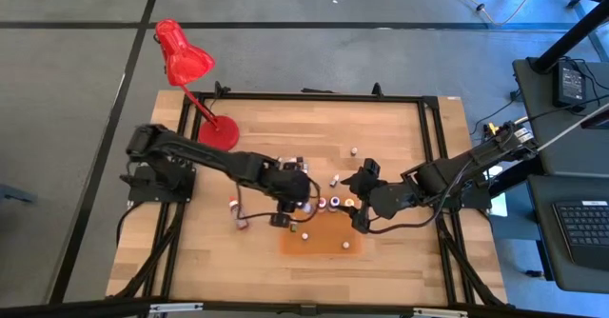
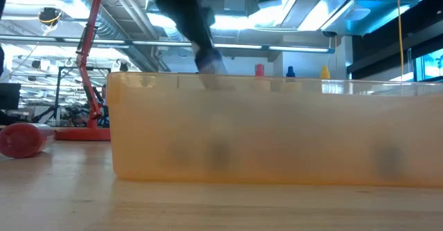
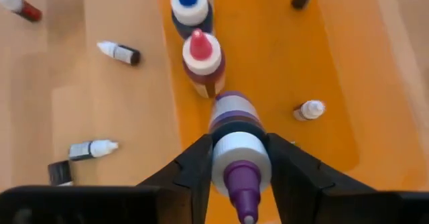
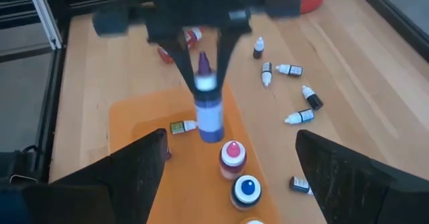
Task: Pick & Place food coloring
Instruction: Put the big purple food coloring bottle into the orange bin
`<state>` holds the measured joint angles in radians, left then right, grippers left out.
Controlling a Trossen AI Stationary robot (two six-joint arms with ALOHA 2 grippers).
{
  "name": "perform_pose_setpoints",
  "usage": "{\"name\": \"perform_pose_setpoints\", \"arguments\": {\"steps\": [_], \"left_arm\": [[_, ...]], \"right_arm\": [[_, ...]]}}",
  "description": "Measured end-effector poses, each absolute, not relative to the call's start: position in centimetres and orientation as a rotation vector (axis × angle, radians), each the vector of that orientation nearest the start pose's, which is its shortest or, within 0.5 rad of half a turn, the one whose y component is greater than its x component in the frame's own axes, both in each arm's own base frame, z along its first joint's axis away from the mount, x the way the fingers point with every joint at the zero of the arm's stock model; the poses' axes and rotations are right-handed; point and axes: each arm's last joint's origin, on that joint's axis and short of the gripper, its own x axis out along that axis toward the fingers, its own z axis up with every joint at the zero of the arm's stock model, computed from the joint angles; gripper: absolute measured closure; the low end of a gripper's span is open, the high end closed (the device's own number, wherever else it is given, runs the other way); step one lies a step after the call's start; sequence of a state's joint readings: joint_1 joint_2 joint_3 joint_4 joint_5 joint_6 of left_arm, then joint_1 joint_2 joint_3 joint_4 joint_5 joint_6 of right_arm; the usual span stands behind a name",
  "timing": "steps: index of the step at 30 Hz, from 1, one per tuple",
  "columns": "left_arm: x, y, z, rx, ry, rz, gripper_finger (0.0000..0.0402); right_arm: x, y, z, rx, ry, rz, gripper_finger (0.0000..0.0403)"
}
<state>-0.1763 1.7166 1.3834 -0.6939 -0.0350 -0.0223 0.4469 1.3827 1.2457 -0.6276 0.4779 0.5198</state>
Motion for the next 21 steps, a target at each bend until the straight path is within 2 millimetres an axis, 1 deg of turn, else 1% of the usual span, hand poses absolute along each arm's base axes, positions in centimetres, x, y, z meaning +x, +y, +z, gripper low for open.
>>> {"name": "perform_pose_setpoints", "arguments": {"steps": [5, 14, 21], "left_arm": [[36.8, -5.9, 24.2, 0.100, 1.083, -0.115, 0.0284], [37.7, -4.9, 22.0, 0.093, 1.163, -0.085, 0.0280], [37.8, -4.3, 22.3, 0.083, 1.154, -0.069, 0.0267]], "right_arm": [[26.6, 11.3, 32.3, 0.155, 0.659, -0.202, 0.0072], [26.5, 11.3, 32.2, 0.156, 0.682, -0.182, 0.0072], [26.3, 11.2, 32.0, 0.142, 0.705, -0.188, 0.0072]]}}
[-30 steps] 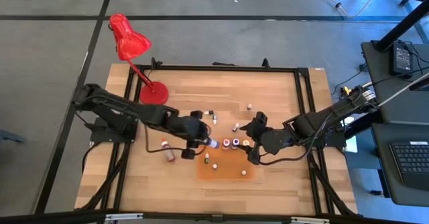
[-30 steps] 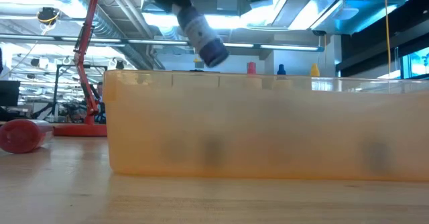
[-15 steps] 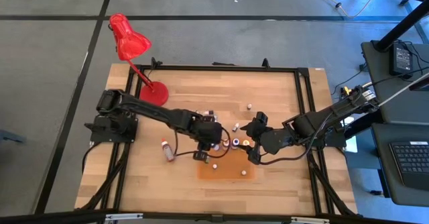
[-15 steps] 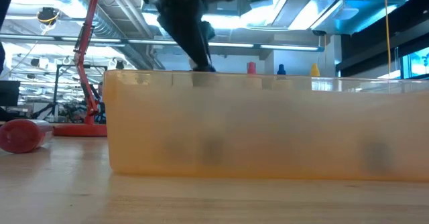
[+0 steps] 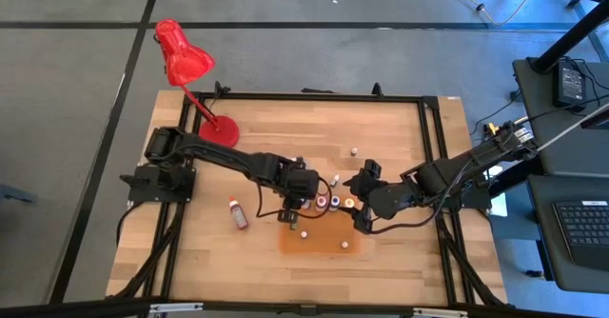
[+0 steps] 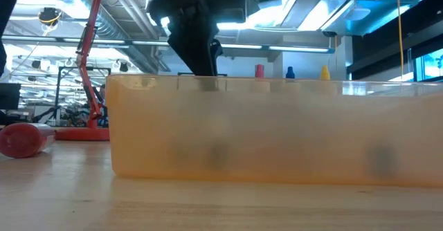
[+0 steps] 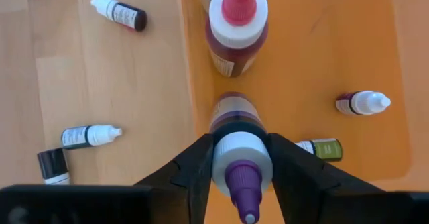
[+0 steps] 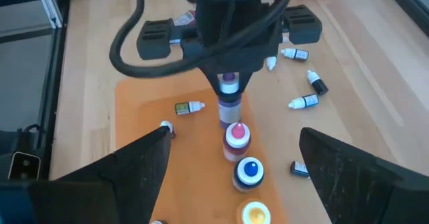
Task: Pick & Place food coloring
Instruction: Put the big purple food coloring bottle into the orange bin
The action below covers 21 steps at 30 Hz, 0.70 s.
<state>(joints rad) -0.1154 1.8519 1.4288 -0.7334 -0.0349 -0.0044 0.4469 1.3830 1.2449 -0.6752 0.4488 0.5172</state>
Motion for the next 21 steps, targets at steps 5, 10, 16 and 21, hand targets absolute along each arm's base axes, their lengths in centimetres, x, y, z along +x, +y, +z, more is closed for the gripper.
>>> {"name": "perform_pose_setpoints", "arguments": {"steps": [5, 10, 16, 21], "left_arm": [[37.76, -4.27, 22.35, 0.092, 1.150, -0.075, 0.0264], [37.78, -4.28, 22.36, 0.098, 1.148, -0.080, 0.0266], [37.77, -4.29, 22.35, 0.099, 1.148, -0.080, 0.0260], [37.77, -4.29, 22.35, 0.099, 1.148, -0.080, 0.0259]], "right_arm": [[26.31, 11.21, 32.00, 0.137, 0.710, -0.190, 0.0072], [26.29, 11.20, 31.98, 0.135, 0.712, -0.191, 0.0072], [26.29, 11.20, 31.98, 0.135, 0.712, -0.191, 0.0072], [26.29, 11.20, 31.98, 0.136, 0.712, -0.192, 0.0072]]}}
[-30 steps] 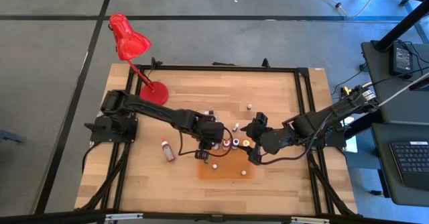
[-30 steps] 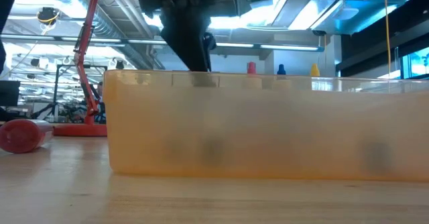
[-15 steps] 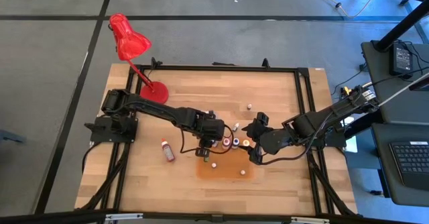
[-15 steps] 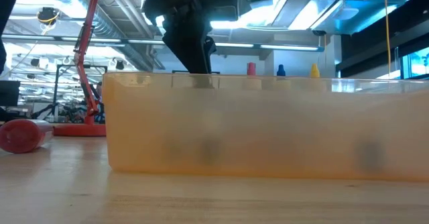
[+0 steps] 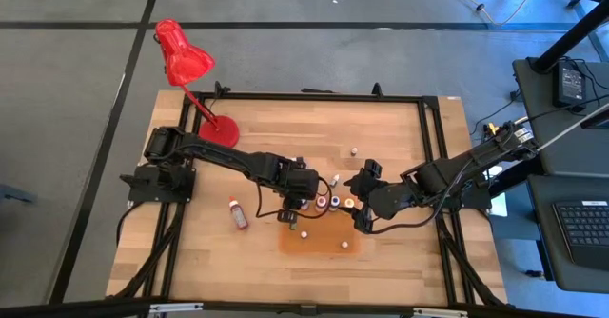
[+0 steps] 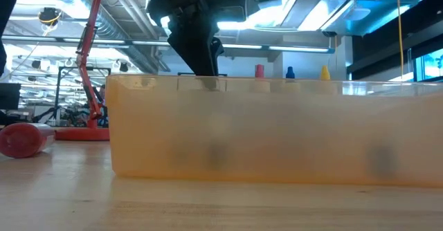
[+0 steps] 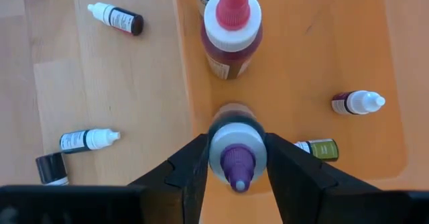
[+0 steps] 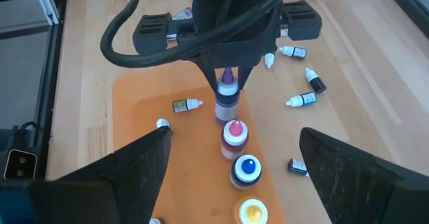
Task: Pick & Place food coloring
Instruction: Put the big purple food coloring bottle into the orange bin, then put the top small red food coloring bottle into the orange bin
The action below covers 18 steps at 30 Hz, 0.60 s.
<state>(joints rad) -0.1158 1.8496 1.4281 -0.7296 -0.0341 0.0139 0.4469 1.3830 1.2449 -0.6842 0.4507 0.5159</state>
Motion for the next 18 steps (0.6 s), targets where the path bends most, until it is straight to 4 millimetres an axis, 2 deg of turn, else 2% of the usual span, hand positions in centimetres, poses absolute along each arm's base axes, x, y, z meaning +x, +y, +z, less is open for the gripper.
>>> {"name": "perform_pose_setpoints", "arguments": {"steps": [12, 18], "left_arm": [[37.6, -4.2, 22.6, 0.102, 1.151, -0.073, 0.0258], [35.6, -4.0, 25.1, 0.075, 1.164, -0.059, 0.0258]], "right_arm": [[26.3, 11.2, 32.0, 0.134, 0.714, -0.192, 0.0072], [26.3, 11.2, 32.0, 0.133, 0.715, -0.192, 0.0072]]}}
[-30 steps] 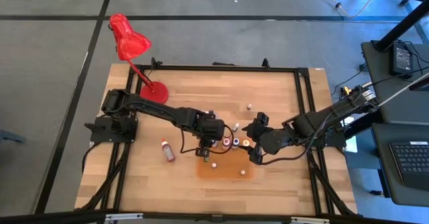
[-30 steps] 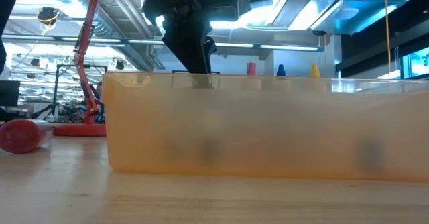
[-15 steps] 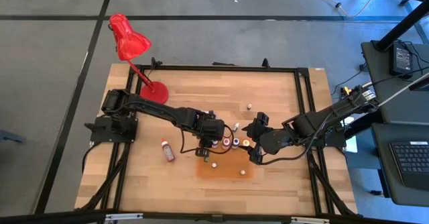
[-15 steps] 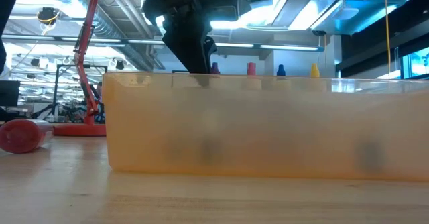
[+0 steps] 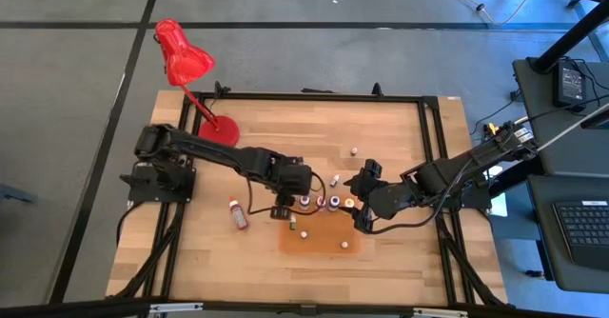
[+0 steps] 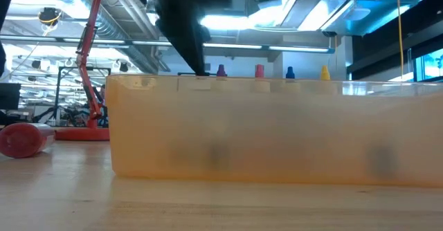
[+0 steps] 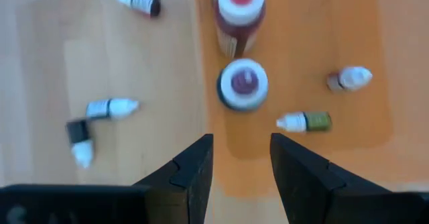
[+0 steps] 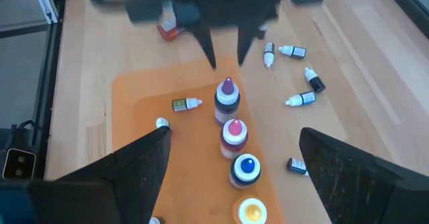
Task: Pick & Place food coloring
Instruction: Put the top small red food coloring bottle into the orange bin
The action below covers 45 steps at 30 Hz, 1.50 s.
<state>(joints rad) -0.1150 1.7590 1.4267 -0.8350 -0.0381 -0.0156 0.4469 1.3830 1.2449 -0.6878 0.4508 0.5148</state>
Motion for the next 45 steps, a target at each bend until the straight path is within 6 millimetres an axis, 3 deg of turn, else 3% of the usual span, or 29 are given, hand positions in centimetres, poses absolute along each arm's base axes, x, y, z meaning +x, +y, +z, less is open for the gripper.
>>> {"name": "perform_pose_setpoints", "arguments": {"steps": [5, 9, 18, 27, 34, 45], "left_arm": [[33.2, -3.7, 28.6, 0.068, 1.035, -0.071, 0.0258], [30.9, -3.2, 29.4, 0.031, 0.832, -0.122, 0.0256], [25.5, -1.8, 28.3, -0.010, 0.510, -0.093, 0.0256], [21.4, -1.2, 26.6, -0.018, 0.289, -0.069, 0.0254], [20.5, -0.5, 26.2, -0.039, 0.270, -0.030, 0.0256], [20.5, -0.2, 26.1, -0.043, 0.281, -0.021, 0.0257]], "right_arm": [[25.9, 10.8, 31.5, 0.130, 0.772, -0.229, 0.0072], [25.1, 8.7, 29.8, 0.122, 0.905, -0.400, 0.0072], [25.7, 2.3, 27.2, 0.062, 1.016, -0.547, 0.0072], [24.9, -3.9, 24.5, 0.179, 1.126, -0.643, 0.0072], [25.3, -6.9, 23.2, 0.297, 0.984, -0.685, 0.0072], [25.1, -7.7, 19.3, 0.369, 0.989, -0.734, 0.0072]]}}
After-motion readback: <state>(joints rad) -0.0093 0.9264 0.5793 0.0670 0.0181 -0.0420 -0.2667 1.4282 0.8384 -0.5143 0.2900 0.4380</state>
